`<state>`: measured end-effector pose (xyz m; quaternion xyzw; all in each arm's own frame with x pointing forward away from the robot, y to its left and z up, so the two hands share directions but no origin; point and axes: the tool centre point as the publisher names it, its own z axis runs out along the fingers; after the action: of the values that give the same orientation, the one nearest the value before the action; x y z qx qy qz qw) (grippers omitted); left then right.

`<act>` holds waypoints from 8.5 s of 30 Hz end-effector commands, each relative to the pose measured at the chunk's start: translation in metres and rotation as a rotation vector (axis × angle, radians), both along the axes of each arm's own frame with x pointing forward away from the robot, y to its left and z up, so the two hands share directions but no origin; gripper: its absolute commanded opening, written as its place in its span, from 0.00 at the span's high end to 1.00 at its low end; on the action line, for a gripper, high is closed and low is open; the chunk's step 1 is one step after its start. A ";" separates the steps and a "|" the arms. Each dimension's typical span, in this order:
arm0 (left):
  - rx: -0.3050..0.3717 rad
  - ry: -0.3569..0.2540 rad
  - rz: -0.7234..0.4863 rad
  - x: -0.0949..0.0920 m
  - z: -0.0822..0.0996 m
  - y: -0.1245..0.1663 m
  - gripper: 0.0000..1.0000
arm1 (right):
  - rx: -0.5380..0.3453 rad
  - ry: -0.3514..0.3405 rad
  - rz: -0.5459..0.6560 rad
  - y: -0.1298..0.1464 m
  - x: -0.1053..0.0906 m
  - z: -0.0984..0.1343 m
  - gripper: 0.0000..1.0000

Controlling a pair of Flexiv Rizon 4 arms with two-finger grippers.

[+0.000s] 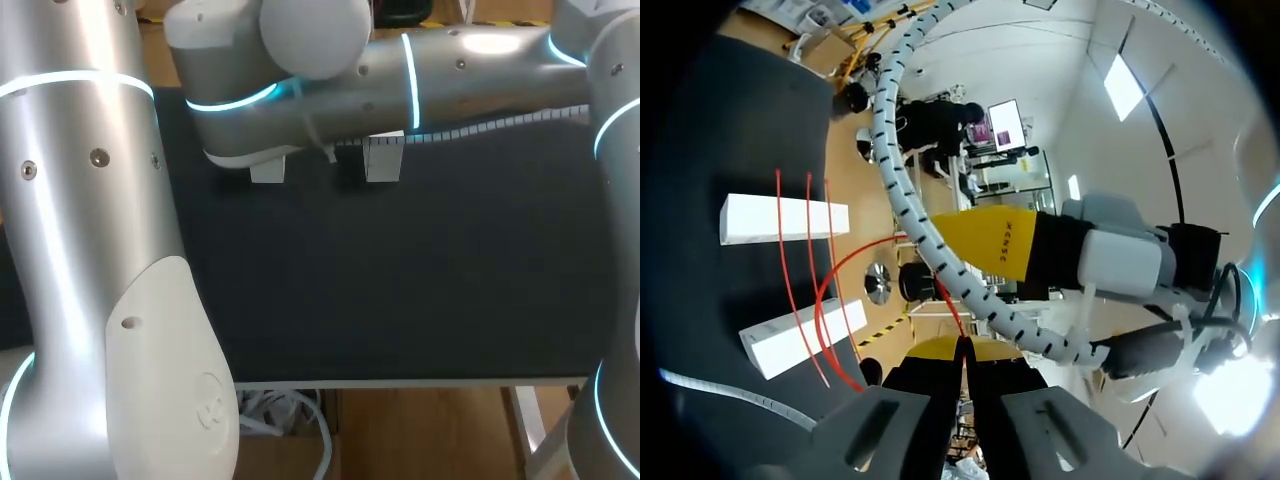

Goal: Grab the tape and strap the tape.

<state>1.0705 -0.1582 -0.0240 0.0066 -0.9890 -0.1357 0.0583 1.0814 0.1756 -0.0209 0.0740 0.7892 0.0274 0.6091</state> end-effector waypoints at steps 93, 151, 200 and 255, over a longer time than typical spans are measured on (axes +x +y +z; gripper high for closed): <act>0.015 0.394 0.110 0.007 0.003 -0.006 1.00 | 0.065 -0.014 0.012 0.010 -0.003 -0.002 1.00; 0.015 0.394 0.110 0.007 0.003 -0.006 1.00 | 0.086 -0.022 0.053 0.030 -0.001 0.004 1.00; 0.015 0.394 0.110 0.007 0.003 -0.006 1.00 | 0.048 0.083 0.195 0.010 -0.051 -0.012 0.94; 0.001 0.287 0.358 -0.035 -0.016 0.056 1.00 | 0.058 0.071 0.127 -0.071 -0.015 -0.018 0.00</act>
<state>1.0374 -0.1192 -0.0332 0.1340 -0.9723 -0.1514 0.1171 1.0668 0.1052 -0.0412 0.0436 0.8102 0.0864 0.5782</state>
